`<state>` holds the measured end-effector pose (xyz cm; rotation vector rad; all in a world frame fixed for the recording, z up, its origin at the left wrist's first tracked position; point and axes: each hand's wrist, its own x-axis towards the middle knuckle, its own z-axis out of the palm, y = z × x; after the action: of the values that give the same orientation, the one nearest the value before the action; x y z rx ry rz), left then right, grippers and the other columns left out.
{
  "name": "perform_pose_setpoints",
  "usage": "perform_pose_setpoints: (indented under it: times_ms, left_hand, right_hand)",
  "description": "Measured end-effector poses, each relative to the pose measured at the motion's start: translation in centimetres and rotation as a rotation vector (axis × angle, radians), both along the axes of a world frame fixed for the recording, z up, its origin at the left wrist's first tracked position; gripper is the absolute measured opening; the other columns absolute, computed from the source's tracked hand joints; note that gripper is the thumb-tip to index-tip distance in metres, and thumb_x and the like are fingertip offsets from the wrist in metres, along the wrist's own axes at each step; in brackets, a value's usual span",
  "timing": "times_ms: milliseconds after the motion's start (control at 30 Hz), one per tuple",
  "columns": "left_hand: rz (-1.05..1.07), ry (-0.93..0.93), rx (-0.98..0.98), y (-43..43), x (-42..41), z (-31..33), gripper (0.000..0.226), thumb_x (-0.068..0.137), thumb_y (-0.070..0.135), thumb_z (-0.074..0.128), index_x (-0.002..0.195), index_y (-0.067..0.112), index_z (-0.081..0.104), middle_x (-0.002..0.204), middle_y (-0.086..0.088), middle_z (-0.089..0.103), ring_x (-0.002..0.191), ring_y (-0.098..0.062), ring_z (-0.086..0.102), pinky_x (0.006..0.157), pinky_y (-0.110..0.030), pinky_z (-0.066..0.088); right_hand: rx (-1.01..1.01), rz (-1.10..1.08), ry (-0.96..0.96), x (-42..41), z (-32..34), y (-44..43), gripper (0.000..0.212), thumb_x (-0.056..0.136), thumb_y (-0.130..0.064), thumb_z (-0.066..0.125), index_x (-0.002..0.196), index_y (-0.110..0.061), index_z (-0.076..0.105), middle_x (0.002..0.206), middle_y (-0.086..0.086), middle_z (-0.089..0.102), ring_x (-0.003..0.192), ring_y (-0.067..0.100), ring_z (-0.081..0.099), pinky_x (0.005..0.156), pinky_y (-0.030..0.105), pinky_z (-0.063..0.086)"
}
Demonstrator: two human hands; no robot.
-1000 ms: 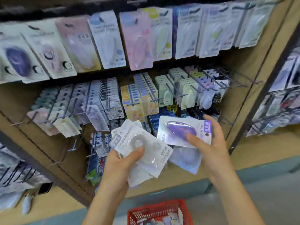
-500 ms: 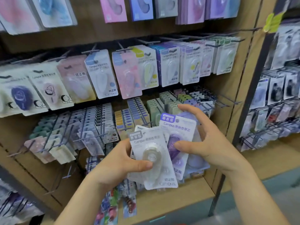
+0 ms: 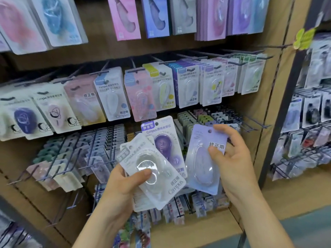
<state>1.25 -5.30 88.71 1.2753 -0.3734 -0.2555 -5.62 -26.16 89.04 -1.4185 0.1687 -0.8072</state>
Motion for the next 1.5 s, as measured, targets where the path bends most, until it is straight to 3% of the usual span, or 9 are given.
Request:
perform_pose_setpoints:
  times_ms: [233, 367, 600, 733, 833, 900, 1000, 1133, 1500]
  left_hand:
    - [0.08, -0.051, 0.113, -1.0, 0.0, 0.8, 0.05, 0.064, 0.011, 0.076, 0.113, 0.012, 0.064, 0.104, -0.011, 0.074, 0.094, -0.029, 0.072, 0.076, -0.039, 0.056]
    - [0.053, -0.122, 0.177, -1.7, -0.3, 1.5, 0.05, 0.065, 0.013, 0.076, 0.113, 0.014, 0.062, 0.102, -0.006, 0.075, 0.094, -0.025, 0.072, 0.073, -0.03, 0.056]
    - [0.091, -0.132, 0.131, -1.2, -0.6, 2.0, 0.054, 0.051, 0.025, 0.082, 0.102, 0.011, 0.069, 0.097, -0.011, 0.074, 0.087, -0.029, 0.072, 0.07, -0.033, 0.056]
    - [0.035, -0.133, 0.132, -2.3, -1.3, 2.5, 0.057, 0.051, 0.023, 0.081, 0.103, 0.005, 0.067, 0.092, -0.014, 0.073, 0.08, -0.027, 0.071, 0.065, -0.029, 0.055]
    - [0.043, -0.125, 0.156, -3.5, -1.9, 2.3, 0.068, 0.052, 0.022, 0.081, 0.114, 0.003, 0.06, 0.097, -0.011, 0.074, 0.084, -0.025, 0.072, 0.066, -0.026, 0.055]
    - [0.034, -0.132, 0.175, -3.8, -2.4, 2.6, 0.066, 0.059, 0.015, 0.081, 0.12, 0.006, 0.058, 0.102, -0.009, 0.074, 0.09, -0.024, 0.072, 0.068, -0.023, 0.055]
    - [0.031, -0.148, 0.214, -3.7, -2.8, 3.2, 0.05, 0.076, -0.001, 0.075, 0.121, 0.011, 0.056, 0.105, -0.005, 0.074, 0.093, -0.02, 0.072, 0.07, -0.021, 0.055]
    - [0.106, -0.136, 0.134, -3.2, -2.8, 3.7, 0.048, 0.083, 0.003, 0.07, 0.127, 0.015, 0.054, 0.113, -0.005, 0.072, 0.102, -0.023, 0.07, 0.076, -0.026, 0.057]
    - [0.359, -0.206, -0.008, 0.0, 0.0, 5.9, 0.044, 0.09, 0.025, 0.058, 0.131, 0.031, 0.043, 0.091, -0.001, 0.077, 0.084, -0.019, 0.074, 0.066, -0.033, 0.059]
  right_hand:
    - [0.389, 0.227, -0.015, 0.4, 1.4, -1.3, 0.015, 0.094, -0.01, 0.056, 0.097, -0.013, 0.07, 0.079, -0.001, 0.076, 0.062, 0.011, 0.07, 0.049, 0.021, 0.053]
    - [0.329, 0.27, 0.045, 1.3, 1.3, -0.9, 0.017, 0.099, -0.014, 0.052, 0.106, -0.018, 0.067, 0.094, 0.002, 0.076, 0.079, 0.017, 0.071, 0.064, 0.033, 0.058]
    - [0.045, -0.194, -0.036, 2.9, 1.2, -2.7, 0.035, 0.101, -0.013, 0.047, 0.126, -0.037, 0.044, 0.126, -0.005, 0.055, 0.105, 0.013, 0.059, 0.076, 0.022, 0.047]
    - [-0.127, -0.08, -0.044, 3.4, 1.8, -1.2, 0.045, 0.101, -0.003, 0.043, 0.13, -0.035, 0.054, 0.121, -0.021, 0.058, 0.089, 0.0, 0.06, 0.076, 0.005, 0.046]
    - [0.124, 0.191, -0.052, 3.1, 2.5, 1.0, 0.035, 0.1, -0.006, 0.048, 0.092, -0.026, 0.076, 0.091, -0.006, 0.076, 0.084, 0.018, 0.07, 0.077, 0.034, 0.058]
    - [0.245, 0.365, -0.046, 2.6, 3.2, 1.4, 0.028, 0.101, -0.021, 0.049, 0.091, -0.021, 0.075, 0.086, 0.0, 0.077, 0.078, 0.014, 0.072, 0.067, 0.03, 0.057]
    - [0.088, 0.474, -0.054, 2.5, 3.0, 1.8, 0.027, 0.093, -0.037, 0.06, 0.117, -0.025, 0.065, 0.108, -0.006, 0.074, 0.098, 0.015, 0.071, 0.087, 0.043, 0.057]
    - [-0.082, 0.327, -0.091, 3.3, 2.1, 2.7, 0.072, 0.086, -0.029, 0.071, 0.137, -0.061, 0.03, 0.138, -0.04, 0.042, 0.128, -0.01, 0.044, 0.106, 0.033, 0.043]
    - [-0.132, 0.216, -0.134, 5.5, 3.8, 7.5, 0.017, 0.098, -0.027, 0.056, 0.1, -0.039, 0.069, 0.098, -0.022, 0.069, 0.095, -0.004, 0.063, 0.083, 0.02, 0.048]
